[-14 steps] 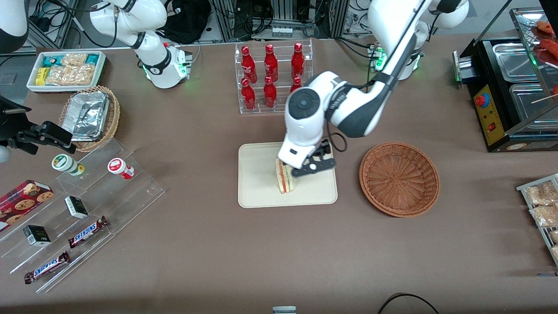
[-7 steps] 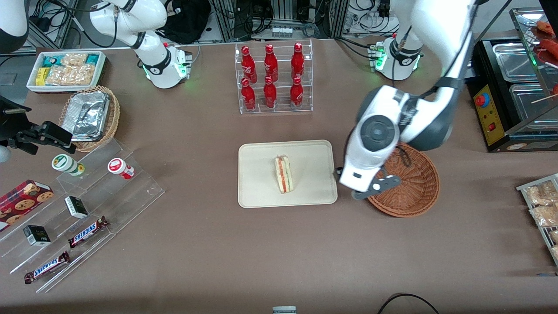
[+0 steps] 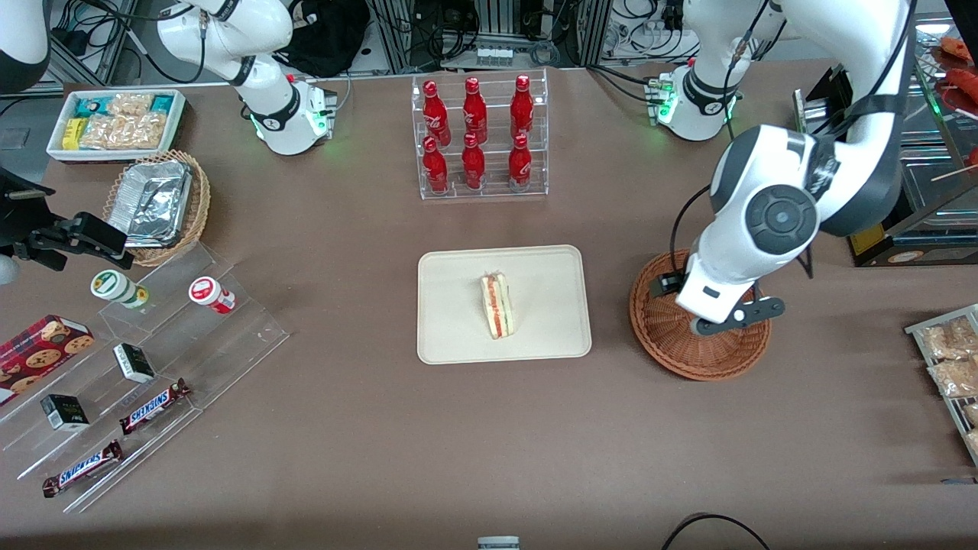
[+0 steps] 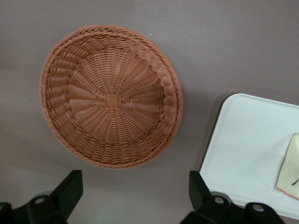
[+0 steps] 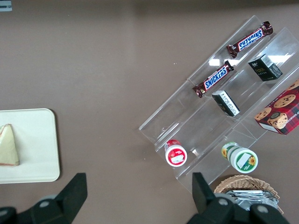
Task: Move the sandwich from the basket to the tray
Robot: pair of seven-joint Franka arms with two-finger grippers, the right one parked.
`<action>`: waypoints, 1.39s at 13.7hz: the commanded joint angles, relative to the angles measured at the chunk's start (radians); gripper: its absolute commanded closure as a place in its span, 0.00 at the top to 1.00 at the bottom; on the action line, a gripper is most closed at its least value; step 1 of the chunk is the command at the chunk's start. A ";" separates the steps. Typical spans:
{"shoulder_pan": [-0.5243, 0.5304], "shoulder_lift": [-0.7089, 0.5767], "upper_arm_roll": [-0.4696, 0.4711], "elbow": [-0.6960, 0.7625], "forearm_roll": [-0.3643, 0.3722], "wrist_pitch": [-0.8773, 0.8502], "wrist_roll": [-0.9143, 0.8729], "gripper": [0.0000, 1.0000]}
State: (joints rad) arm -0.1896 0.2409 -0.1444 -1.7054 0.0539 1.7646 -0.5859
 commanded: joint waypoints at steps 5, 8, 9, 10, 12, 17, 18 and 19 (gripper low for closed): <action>0.168 -0.175 -0.073 -0.108 -0.012 -0.108 0.254 1.00; 0.194 -0.224 -0.078 -0.114 -0.026 -0.146 0.293 1.00; 0.203 -0.235 -0.078 -0.112 -0.041 -0.157 0.307 1.00; 0.203 -0.244 -0.073 -0.112 -0.048 -0.171 0.323 1.00; 0.203 -0.262 -0.044 -0.105 -0.051 -0.206 0.357 1.00; 0.202 -0.321 0.068 -0.074 -0.089 -0.298 0.521 1.00; 0.202 -0.325 0.071 -0.050 -0.082 -0.322 0.522 1.00; 0.202 -0.325 0.071 -0.024 -0.075 -0.347 0.520 1.00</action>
State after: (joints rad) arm 0.0080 -0.0649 -0.0699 -1.7665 -0.0190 1.4667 -0.0799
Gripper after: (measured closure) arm 0.000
